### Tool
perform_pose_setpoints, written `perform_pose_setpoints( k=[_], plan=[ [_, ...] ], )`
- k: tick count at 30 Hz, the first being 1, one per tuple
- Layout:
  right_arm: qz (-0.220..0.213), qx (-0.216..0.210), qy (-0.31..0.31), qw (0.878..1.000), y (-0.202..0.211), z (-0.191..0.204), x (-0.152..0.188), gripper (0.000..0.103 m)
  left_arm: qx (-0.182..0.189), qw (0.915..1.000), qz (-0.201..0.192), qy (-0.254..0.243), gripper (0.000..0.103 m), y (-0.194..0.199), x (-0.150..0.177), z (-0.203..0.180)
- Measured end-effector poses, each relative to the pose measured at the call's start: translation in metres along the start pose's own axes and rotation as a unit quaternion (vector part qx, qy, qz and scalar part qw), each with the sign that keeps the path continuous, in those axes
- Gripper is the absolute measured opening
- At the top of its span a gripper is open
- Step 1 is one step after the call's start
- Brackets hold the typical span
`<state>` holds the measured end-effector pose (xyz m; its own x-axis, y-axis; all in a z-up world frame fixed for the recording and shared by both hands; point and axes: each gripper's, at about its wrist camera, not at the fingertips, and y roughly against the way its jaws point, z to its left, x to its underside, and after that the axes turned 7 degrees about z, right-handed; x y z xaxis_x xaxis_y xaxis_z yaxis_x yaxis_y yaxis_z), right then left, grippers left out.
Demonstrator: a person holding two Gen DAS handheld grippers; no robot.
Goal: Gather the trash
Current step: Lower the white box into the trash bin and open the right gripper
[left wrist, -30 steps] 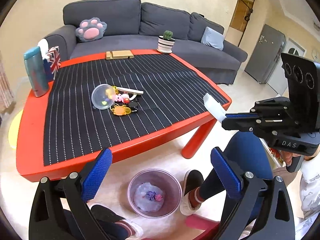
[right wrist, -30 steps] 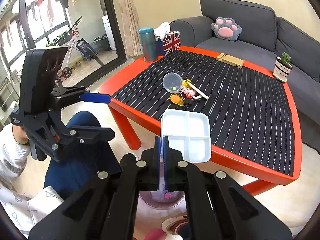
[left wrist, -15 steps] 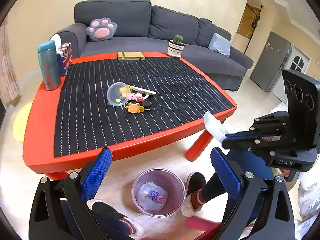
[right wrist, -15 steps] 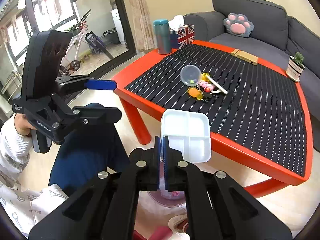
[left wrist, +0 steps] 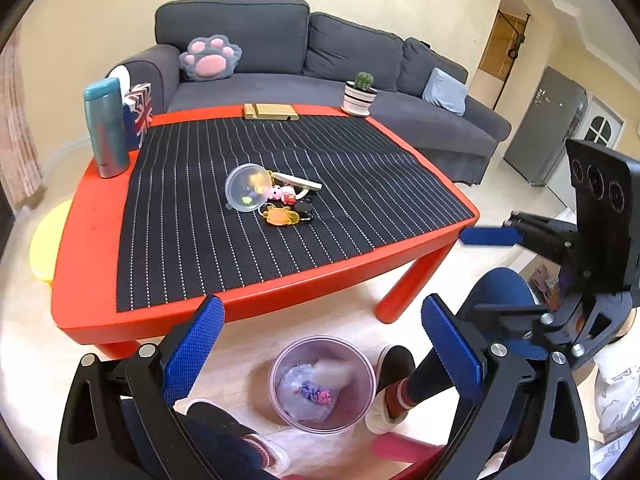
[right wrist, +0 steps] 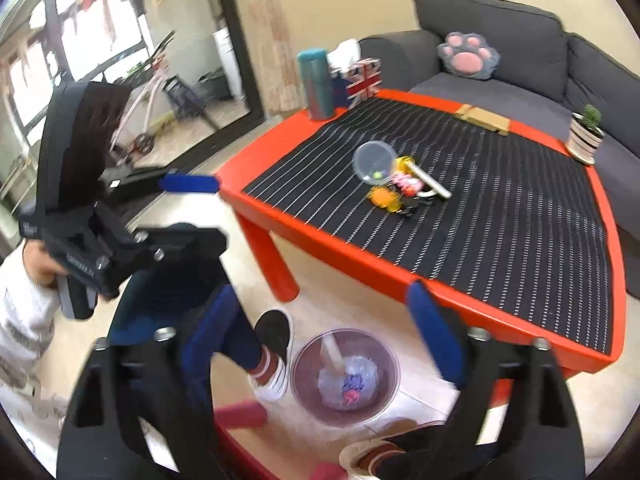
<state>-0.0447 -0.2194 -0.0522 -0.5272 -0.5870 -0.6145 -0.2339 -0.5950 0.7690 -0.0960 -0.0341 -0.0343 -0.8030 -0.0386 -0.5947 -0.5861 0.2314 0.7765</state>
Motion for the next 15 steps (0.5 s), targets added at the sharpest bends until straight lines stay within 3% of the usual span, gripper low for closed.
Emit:
perform_pose_setpoints(
  k=[15],
  plan=[
    [0.004, 0.02, -0.027, 0.999, -0.001, -0.014, -0.002, 0.097, -0.002, 1.0, 0.005, -0.002, 0.095, -0.004, -0.002, -0.001]
  ],
)
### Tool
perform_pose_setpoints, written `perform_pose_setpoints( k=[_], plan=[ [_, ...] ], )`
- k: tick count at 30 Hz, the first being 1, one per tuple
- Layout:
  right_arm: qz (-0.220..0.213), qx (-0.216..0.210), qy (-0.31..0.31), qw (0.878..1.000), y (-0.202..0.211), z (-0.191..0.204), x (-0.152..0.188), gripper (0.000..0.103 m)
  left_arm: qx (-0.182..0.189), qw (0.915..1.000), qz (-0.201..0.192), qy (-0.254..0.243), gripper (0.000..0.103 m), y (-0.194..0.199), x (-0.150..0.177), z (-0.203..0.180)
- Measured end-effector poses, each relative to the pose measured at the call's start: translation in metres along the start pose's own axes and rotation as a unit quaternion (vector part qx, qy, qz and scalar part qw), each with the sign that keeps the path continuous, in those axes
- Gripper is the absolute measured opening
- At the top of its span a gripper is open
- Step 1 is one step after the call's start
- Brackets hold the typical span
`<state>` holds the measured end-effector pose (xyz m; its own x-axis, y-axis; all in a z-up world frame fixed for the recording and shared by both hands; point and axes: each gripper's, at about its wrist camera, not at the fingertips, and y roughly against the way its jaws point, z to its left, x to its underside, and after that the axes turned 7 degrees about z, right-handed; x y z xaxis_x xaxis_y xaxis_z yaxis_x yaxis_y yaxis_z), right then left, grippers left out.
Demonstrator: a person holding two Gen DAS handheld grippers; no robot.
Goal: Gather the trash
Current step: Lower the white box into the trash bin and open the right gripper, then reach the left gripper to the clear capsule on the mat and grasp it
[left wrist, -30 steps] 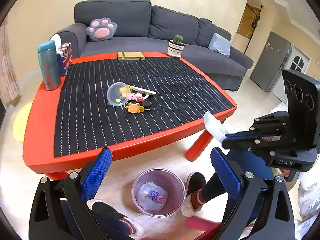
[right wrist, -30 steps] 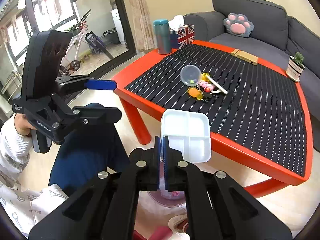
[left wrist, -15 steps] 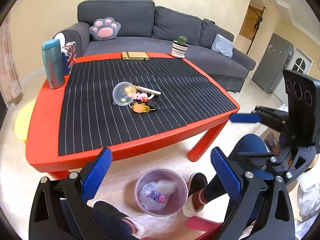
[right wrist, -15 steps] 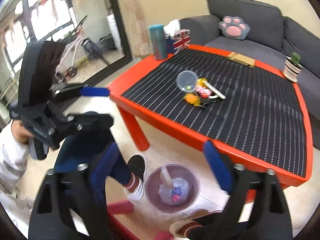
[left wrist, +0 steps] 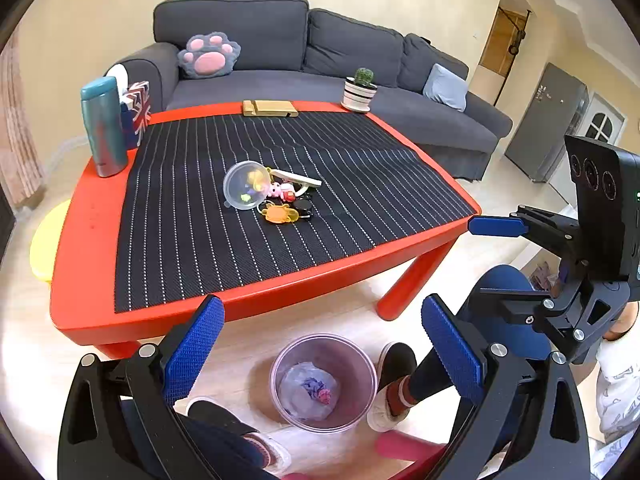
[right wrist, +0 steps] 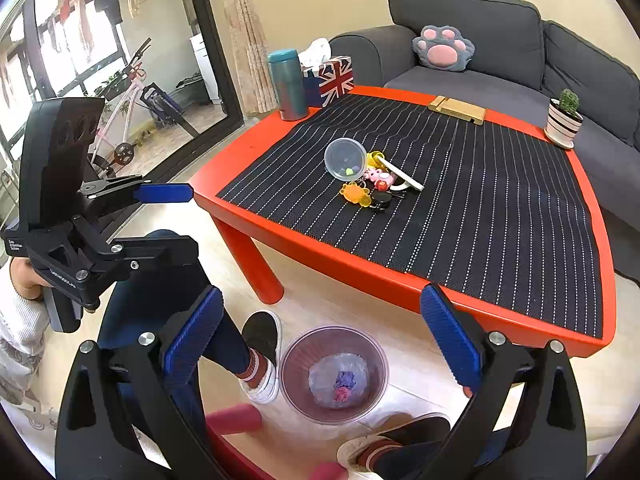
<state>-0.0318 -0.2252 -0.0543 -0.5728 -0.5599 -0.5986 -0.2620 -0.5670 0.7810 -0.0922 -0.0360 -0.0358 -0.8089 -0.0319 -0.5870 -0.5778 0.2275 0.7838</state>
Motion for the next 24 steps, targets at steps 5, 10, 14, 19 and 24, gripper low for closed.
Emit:
perform_pose_setpoints(
  k=[5, 10, 14, 19, 24],
  plan=[
    [0.0, 0.001, -0.006, 1.0, -0.001, -0.005, -0.002, 0.097, -0.004, 1.0, 0.002, 0.003, 0.095, -0.003, -0.003, 0.004],
    [0.0, 0.005, -0.008, 1.0, -0.001, -0.014, -0.009, 0.097, -0.008, 0.9999, 0.005, 0.006, 0.095, -0.007, -0.013, 0.01],
    [-0.001, 0.008, -0.013, 1.0, -0.002, -0.024, -0.019, 0.097, -0.011, 0.9999, 0.005, 0.01, 0.095, -0.01, -0.023, 0.018],
    [-0.006, 0.013, -0.024, 1.0, -0.002, -0.039, -0.034, 0.098, -0.012, 0.9998, 0.008, 0.013, 0.095, -0.015, -0.038, 0.027],
    [-0.007, 0.015, -0.027, 1.0, -0.004, -0.05, -0.049, 0.098, -0.013, 0.9997, 0.014, 0.012, 0.095, -0.023, -0.052, 0.035]
  ],
)
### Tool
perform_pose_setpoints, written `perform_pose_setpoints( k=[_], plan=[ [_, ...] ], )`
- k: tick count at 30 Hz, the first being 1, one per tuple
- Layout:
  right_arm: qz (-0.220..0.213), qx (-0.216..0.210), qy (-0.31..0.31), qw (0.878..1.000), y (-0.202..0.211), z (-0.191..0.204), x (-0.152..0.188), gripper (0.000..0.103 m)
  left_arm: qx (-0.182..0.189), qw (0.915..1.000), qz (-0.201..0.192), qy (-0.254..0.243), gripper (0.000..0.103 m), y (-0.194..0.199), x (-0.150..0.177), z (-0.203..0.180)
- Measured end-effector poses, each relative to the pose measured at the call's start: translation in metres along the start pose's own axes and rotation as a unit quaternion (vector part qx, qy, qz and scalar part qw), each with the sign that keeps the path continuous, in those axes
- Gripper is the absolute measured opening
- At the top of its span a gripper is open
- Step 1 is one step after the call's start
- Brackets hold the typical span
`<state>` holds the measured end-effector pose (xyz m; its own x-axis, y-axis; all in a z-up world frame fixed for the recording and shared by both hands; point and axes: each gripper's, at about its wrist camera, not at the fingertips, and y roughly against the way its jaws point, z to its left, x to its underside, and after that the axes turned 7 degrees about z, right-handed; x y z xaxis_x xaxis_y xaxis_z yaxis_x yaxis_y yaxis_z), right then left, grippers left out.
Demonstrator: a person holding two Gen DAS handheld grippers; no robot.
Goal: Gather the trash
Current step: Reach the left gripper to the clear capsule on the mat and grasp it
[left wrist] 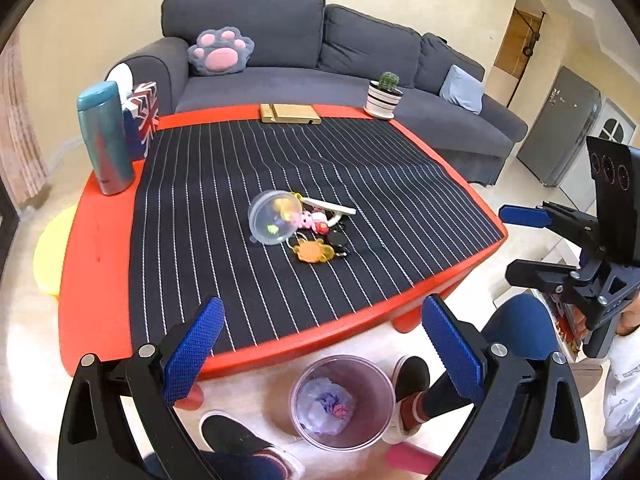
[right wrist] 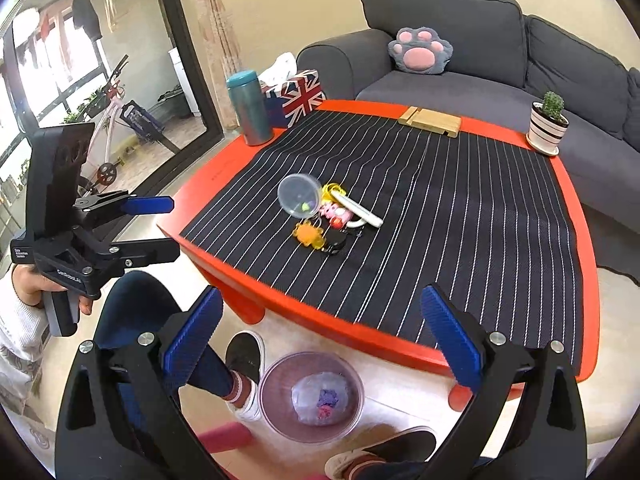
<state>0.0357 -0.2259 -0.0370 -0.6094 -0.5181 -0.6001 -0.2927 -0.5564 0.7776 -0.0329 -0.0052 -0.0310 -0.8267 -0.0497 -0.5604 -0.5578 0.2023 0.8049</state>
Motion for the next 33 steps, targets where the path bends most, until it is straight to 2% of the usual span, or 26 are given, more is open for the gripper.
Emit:
perform_pose_setpoints(
  k=[16, 33],
  plan=[
    [0.013, -0.007, -0.009, 1.0, -0.021, -0.023, -0.022, 0.098, 0.001, 0.9989, 0.044, -0.013, 0.095, -0.051, -0.059, 0.029],
    [0.036, -0.003, -0.025, 0.999, -0.039, -0.041, -0.024, 0.098, 0.024, 0.9953, 0.086, -0.037, 0.095, -0.123, -0.09, 0.057]
  ],
)
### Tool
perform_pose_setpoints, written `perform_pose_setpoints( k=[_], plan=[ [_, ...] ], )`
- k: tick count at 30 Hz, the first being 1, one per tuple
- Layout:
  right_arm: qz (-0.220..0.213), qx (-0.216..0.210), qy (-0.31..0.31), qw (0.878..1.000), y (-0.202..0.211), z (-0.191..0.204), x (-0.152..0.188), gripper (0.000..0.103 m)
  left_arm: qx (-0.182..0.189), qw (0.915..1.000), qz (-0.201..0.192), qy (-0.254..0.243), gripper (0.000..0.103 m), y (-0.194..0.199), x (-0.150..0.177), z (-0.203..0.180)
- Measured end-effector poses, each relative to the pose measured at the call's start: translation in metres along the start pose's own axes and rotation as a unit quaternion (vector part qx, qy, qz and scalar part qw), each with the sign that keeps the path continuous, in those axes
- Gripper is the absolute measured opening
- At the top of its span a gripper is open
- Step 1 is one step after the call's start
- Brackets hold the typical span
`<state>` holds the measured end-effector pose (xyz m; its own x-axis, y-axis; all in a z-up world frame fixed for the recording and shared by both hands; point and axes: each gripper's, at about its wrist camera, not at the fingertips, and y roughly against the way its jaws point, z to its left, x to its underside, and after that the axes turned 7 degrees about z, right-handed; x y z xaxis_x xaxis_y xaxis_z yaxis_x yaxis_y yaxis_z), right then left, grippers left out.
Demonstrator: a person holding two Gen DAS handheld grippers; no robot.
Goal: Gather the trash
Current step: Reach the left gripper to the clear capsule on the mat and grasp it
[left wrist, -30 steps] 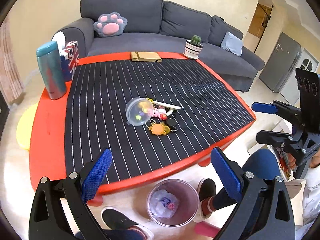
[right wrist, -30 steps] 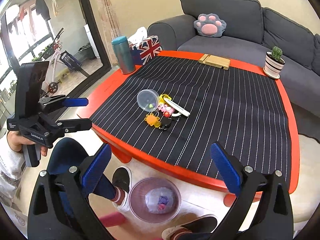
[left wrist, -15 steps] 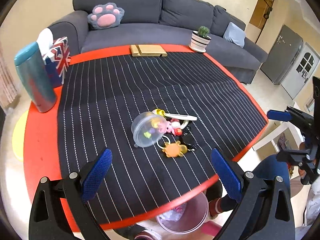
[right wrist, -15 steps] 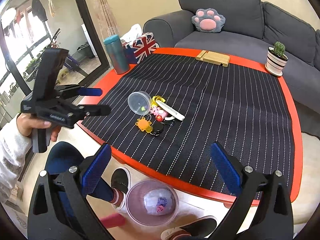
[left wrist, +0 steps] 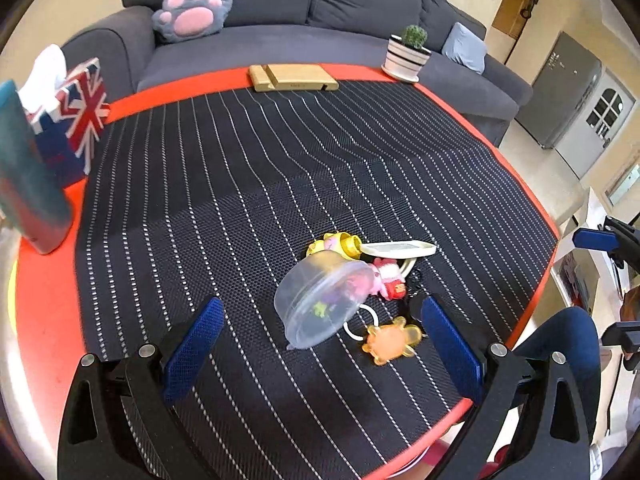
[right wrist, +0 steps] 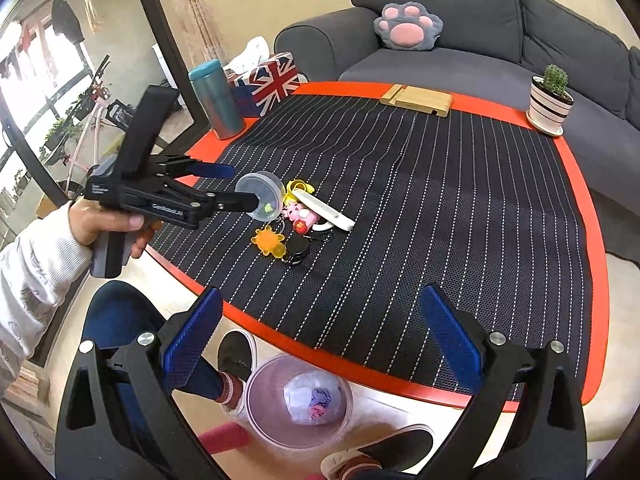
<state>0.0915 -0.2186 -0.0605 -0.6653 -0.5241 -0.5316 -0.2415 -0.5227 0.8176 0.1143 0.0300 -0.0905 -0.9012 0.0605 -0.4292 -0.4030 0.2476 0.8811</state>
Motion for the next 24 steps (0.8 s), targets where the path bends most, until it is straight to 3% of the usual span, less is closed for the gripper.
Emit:
perform_pose_setpoints(
  k=[3, 8, 12, 15, 17, 24],
  plan=[
    [0.002, 0.001, -0.002, 1.0, -0.002, -0.002, 0.0, 0.098, 0.012, 0.9999, 0.002, -0.001, 0.091, -0.005, -0.001, 0.003],
    [0.007, 0.002, -0.005, 1.0, -0.006, -0.003, -0.002, 0.098, 0.032, 0.9994, 0.01, -0.003, 0.071, -0.013, -0.002, 0.004],
    [0.01, 0.002, -0.006, 1.0, -0.009, -0.004, -0.002, 0.098, 0.046, 0.9989, 0.002, 0.0, 0.065, -0.011, 0.0, 0.005],
    [0.009, 0.001, -0.004, 1.0, -0.009, -0.003, -0.003, 0.098, 0.046, 0.999, 0.002, -0.002, 0.051, -0.009, 0.001, 0.004],
    [0.009, 0.0, -0.004, 1.0, -0.01, -0.003, -0.003, 0.098, 0.043, 0.9991, 0.004, -0.002, 0.035, -0.008, 0.001, 0.004],
    [0.009, -0.002, 0.0, 1.0, -0.013, -0.001, -0.005, 0.098, 0.034, 0.9994, -0.002, -0.004, 0.024, 0.001, 0.002, -0.001]
  ],
)
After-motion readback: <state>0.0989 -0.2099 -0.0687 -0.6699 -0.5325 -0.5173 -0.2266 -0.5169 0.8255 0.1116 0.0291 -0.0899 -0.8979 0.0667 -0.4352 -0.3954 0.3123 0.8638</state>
